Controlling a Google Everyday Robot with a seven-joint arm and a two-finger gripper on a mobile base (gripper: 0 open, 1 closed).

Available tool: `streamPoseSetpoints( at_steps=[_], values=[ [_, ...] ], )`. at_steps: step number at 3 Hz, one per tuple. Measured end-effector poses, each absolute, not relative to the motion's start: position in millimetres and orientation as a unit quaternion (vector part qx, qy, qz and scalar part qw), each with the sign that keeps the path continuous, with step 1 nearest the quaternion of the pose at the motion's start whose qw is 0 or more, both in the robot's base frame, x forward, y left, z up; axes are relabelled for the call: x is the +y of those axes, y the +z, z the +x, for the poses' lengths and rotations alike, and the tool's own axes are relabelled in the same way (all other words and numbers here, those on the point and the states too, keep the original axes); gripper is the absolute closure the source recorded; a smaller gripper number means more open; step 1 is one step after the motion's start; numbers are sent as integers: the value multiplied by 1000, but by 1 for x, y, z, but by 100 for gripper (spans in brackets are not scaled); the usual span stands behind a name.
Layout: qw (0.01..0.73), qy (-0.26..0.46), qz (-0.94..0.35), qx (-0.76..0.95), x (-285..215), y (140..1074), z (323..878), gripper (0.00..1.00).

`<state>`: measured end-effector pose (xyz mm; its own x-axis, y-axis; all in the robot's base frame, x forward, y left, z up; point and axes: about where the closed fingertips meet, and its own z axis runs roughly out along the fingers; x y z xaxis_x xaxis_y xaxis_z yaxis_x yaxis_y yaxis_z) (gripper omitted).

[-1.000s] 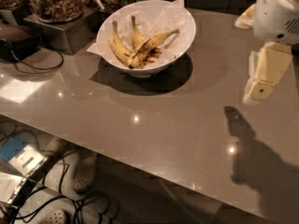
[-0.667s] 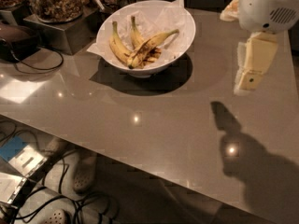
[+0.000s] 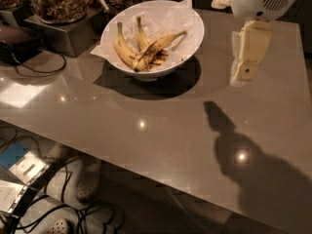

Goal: Pick banana from white bowl

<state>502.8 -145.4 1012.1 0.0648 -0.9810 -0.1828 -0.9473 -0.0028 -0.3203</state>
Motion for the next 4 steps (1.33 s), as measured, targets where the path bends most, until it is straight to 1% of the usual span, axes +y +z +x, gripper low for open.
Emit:
streamPoseSetpoints(
  at_steps=[2,3,4],
  values=[
    [223,-55,-753,616,-95,1042,559,0],
    [222,-69,-776,586,-64,1047,581,0],
    [231,-72,-776,583,-58,1049,585,0]
  ],
)
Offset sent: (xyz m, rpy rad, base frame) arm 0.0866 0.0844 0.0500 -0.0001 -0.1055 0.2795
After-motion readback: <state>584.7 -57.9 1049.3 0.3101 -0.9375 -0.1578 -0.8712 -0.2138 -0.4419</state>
